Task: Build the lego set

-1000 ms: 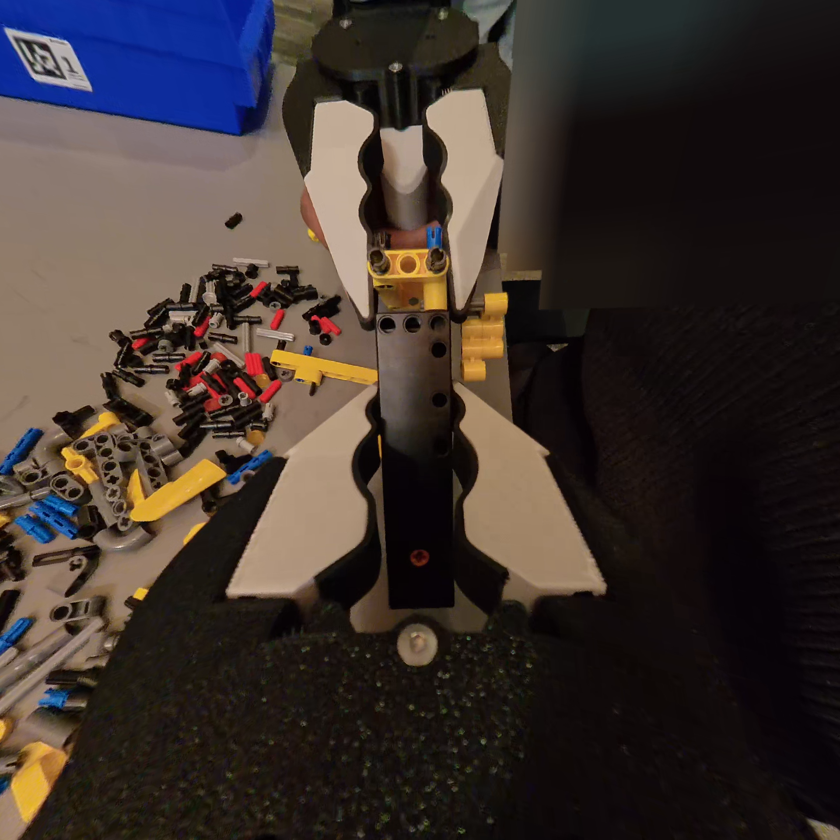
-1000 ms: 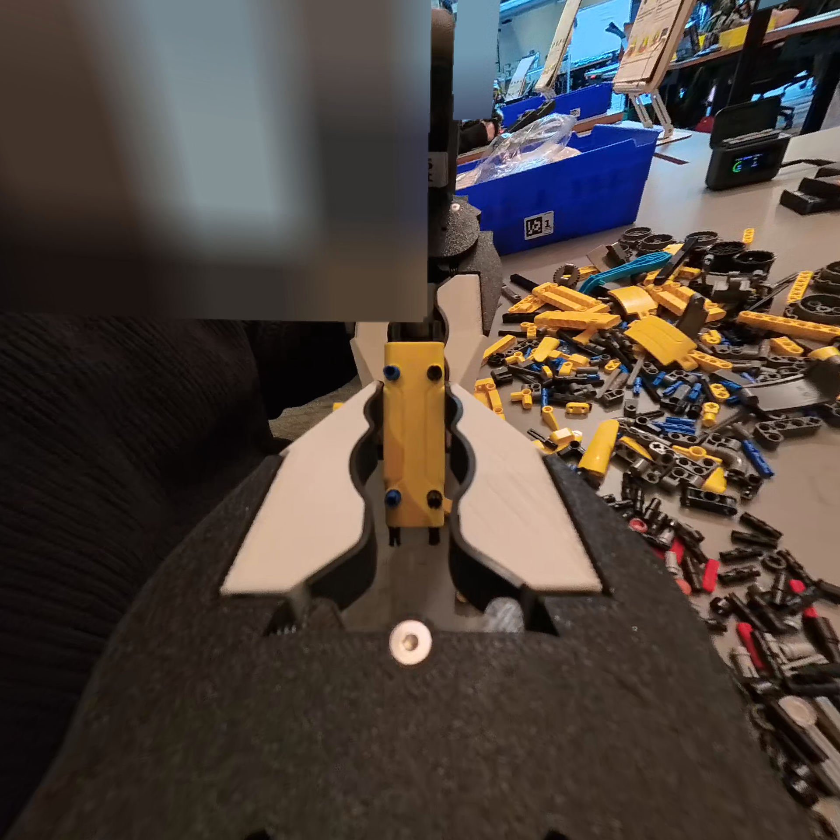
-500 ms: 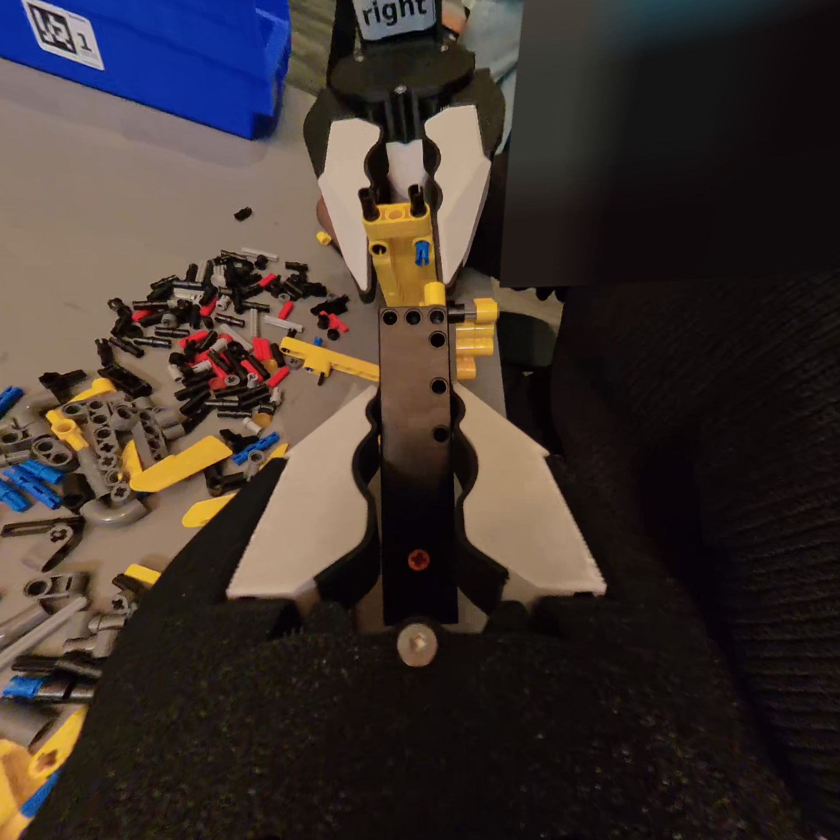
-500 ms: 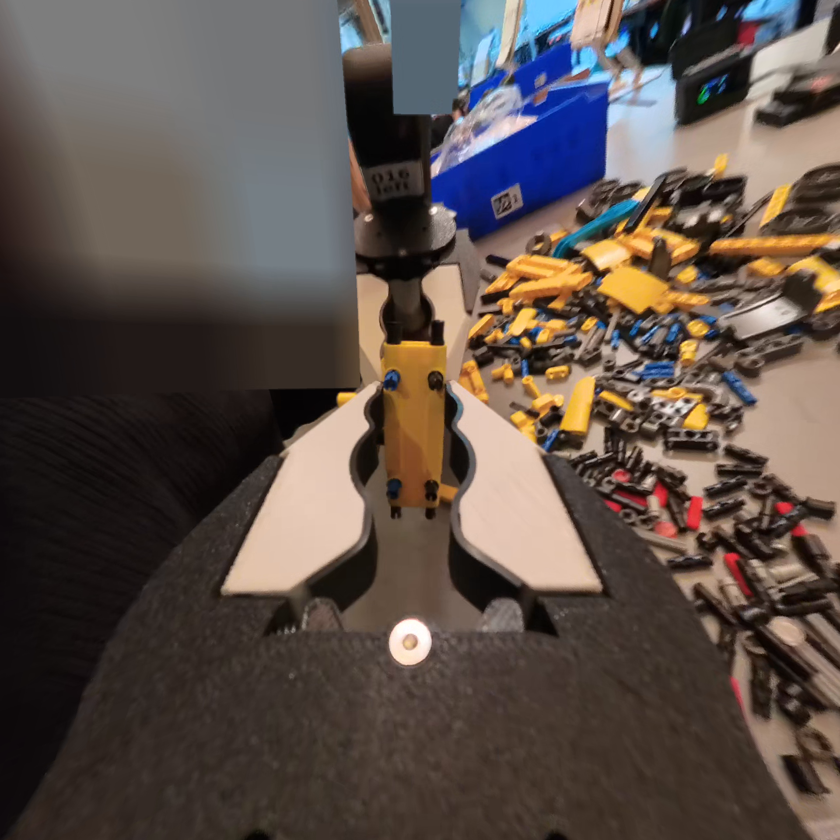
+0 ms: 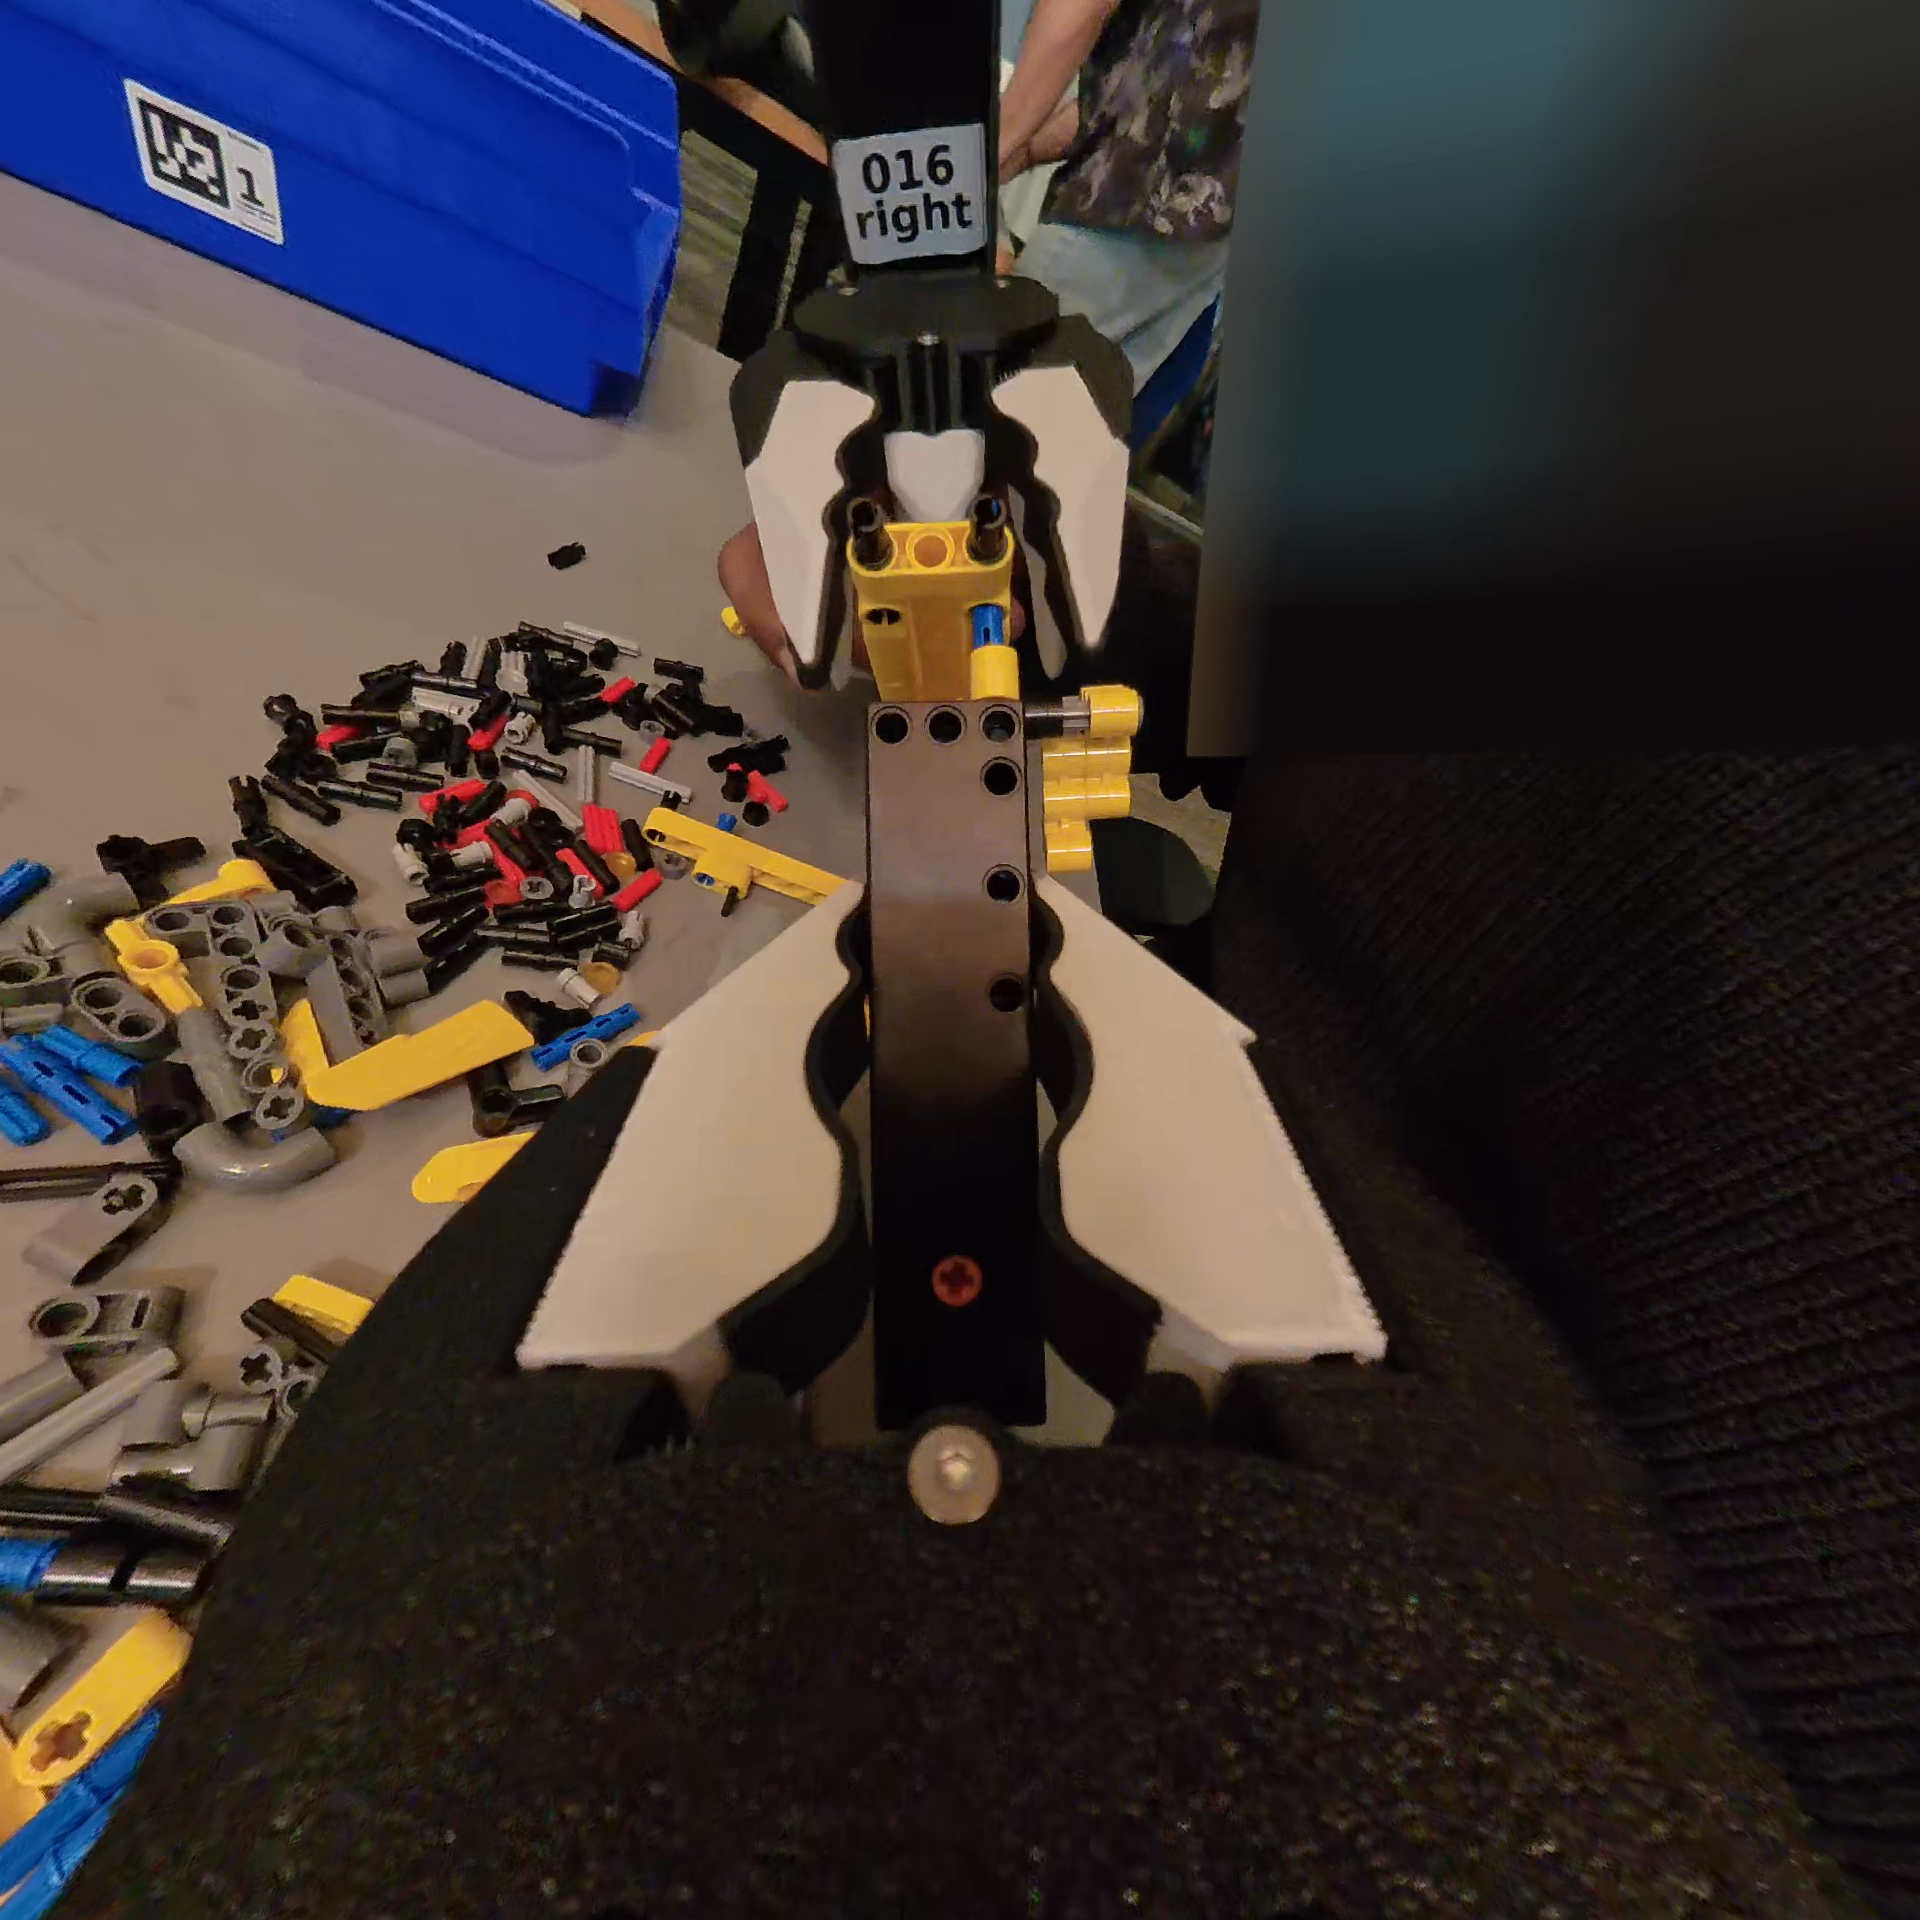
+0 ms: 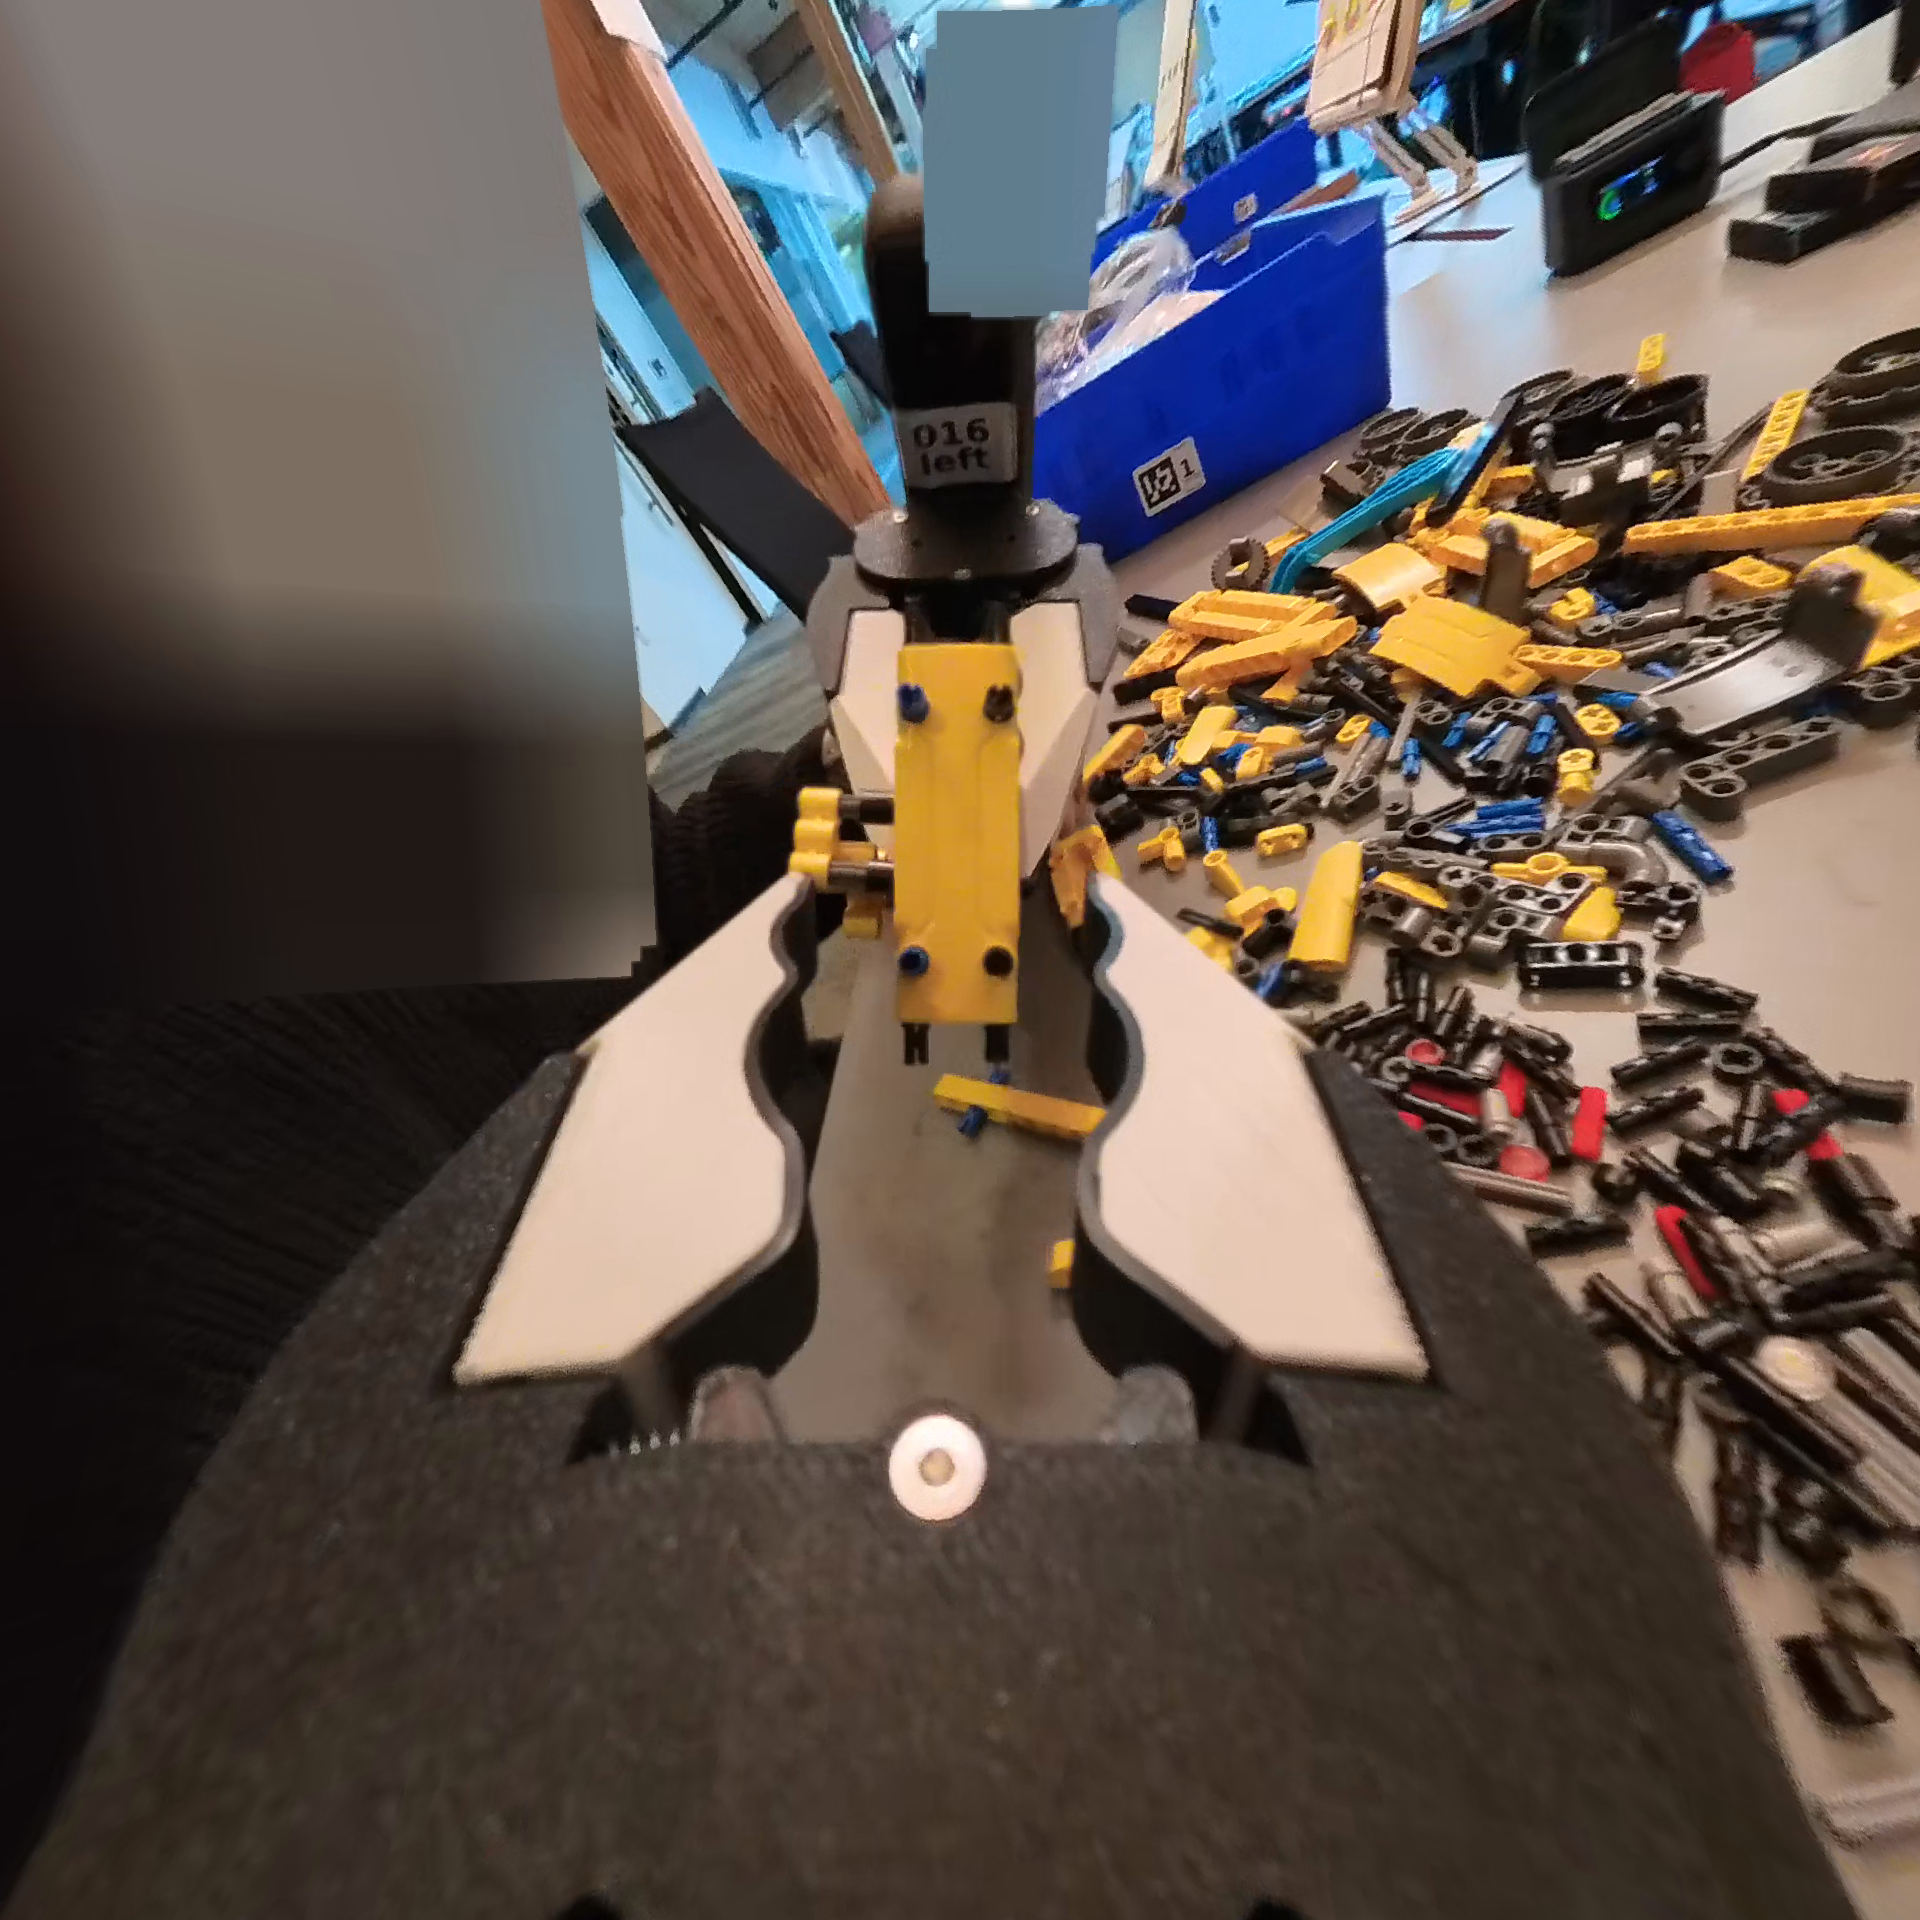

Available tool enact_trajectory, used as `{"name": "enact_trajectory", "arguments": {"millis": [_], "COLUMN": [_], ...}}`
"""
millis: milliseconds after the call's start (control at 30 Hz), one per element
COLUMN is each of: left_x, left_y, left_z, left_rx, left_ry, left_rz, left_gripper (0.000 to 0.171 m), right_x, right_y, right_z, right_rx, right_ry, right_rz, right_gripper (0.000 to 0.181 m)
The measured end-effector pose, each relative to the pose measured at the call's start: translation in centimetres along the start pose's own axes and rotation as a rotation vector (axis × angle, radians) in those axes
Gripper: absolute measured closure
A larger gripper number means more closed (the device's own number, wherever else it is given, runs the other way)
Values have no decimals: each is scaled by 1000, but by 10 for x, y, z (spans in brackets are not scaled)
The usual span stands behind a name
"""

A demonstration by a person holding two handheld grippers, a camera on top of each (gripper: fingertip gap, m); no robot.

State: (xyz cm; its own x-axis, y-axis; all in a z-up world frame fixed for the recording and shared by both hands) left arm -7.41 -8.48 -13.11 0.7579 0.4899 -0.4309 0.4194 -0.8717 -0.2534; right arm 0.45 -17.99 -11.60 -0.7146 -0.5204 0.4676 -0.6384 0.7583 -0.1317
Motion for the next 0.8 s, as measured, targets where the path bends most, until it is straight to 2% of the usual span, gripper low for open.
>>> {"name": "enact_trajectory", "arguments": {"millis": [200, 367, 500, 800], "left_x": [-2, -2, -1, -1], "left_y": [3, 2, 2, 3], "left_z": [0, 0, 1, 1], "left_rx": [-3, -9, -7, -16], "left_ry": [-14, -23, -29, -43], "left_rz": [26, 43, 44, 52], "left_gripper": [147, 147, 147, 146], "right_x": [5, 6, 3, 1], "right_y": [8, 8, 5, 3], "right_z": [6, 3, 0, -3], "right_rx": [22, 8, -5, -43], "right_ry": [-86, -131, -49, 7], "right_rz": [12, 15, -29, -57], "right_gripper": [149, 150, 155, 156]}}
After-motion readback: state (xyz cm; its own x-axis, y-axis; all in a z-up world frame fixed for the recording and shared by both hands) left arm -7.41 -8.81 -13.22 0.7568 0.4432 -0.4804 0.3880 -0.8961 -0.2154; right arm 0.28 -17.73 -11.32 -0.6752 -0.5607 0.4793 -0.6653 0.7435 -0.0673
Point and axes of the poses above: each gripper's, where its closed fingertips meet, y out along the fingers, z out of its underside, x = y × z across the jaws, the point moved 5 cm from there along -y, back along the fingers, and after that the axes turned 2 degrees about x, right-handed, at the moved point
